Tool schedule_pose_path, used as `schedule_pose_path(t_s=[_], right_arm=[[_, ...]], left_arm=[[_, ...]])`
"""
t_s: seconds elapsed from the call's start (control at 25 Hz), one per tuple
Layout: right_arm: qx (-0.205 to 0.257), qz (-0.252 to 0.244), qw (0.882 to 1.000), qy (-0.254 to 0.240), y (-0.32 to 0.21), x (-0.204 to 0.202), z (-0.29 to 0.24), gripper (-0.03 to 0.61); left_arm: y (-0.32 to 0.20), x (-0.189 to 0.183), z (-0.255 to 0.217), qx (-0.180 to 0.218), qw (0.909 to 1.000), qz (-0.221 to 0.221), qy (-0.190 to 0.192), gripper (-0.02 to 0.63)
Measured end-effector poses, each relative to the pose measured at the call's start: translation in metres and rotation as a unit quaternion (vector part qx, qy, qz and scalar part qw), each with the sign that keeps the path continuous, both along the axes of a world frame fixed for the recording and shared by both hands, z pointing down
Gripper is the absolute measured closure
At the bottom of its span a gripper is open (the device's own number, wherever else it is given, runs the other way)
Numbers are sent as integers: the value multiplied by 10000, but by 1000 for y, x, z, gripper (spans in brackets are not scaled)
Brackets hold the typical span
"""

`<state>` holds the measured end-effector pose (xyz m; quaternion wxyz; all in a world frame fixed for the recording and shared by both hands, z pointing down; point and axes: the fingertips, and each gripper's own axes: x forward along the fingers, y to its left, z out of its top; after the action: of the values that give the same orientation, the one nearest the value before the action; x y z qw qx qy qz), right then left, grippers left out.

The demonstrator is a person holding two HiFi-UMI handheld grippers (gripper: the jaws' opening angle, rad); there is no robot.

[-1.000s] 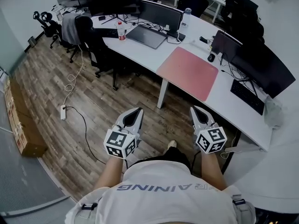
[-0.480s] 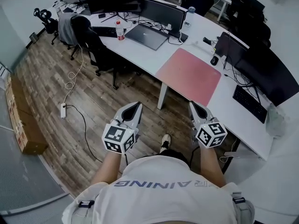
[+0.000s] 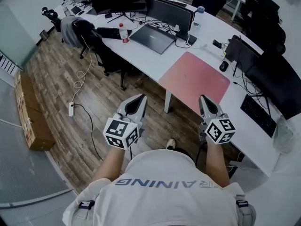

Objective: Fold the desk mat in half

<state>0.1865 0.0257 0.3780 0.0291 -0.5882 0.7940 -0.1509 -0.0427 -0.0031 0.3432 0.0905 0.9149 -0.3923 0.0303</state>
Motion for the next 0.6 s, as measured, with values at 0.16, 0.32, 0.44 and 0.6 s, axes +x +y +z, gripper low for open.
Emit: schedule_pose_path(t_s=[0.16, 0.32, 0.44, 0.6], right_arm=[[42, -110, 9999, -75, -22, 21, 5, 563], [-50, -149, 9999, -45, -35, 46, 19, 563], [-124, -187, 9997, -67, -47, 59, 30, 563], [-209, -159, 9995, -149, -58, 64, 46, 563]], left_arm=[[-20, 26, 0, -36, 9999, -86, -59, 614], [-35, 53, 6, -139, 9998, -174, -3, 614], [-44, 69, 14, -213, 9997, -121, -50, 614], [-55, 79, 24, -306, 9993, -4, -204, 614]])
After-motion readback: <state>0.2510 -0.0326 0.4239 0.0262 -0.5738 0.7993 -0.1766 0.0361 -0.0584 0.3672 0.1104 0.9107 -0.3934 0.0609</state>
